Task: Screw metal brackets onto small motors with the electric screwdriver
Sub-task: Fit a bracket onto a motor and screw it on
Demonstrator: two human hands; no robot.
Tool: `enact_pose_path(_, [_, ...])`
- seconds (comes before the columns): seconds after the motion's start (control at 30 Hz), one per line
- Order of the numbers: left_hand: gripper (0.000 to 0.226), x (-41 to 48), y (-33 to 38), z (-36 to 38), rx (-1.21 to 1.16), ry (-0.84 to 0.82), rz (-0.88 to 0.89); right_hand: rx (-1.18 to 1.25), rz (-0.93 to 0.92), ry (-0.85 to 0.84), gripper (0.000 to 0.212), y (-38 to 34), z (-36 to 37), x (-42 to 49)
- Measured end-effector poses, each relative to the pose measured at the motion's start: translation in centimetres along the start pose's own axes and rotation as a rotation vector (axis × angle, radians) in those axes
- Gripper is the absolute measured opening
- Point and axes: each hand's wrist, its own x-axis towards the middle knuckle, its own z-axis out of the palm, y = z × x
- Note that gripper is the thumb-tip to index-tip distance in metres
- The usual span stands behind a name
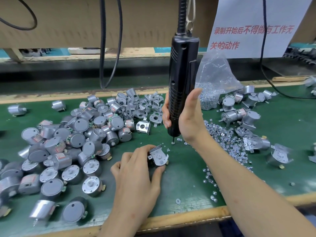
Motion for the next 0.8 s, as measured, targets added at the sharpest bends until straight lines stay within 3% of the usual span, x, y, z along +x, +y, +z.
enact_pose_path(0.13, [0.042, 0.1, -0.1, 0.0, -0.015, -0.014, 0.020, 0.005, -0.069, -0.010, 0.078, -0.9, 0.5, 0.0])
enact_pose_path(0.33, [0.041, 0.3, 0.0, 0.1, -0.030, -0.017, 0.026, 0.208, -0.102, -0.081, 0.072, -1.8, 1.6, -0.6])
enact_pose_path(0.8, [0.043, 0.4, 0.1, 0.1, 0.002, -0.018, 0.037, 0.190, -0.066, -0.041, 0.076, -1.3, 2.7, -1.0])
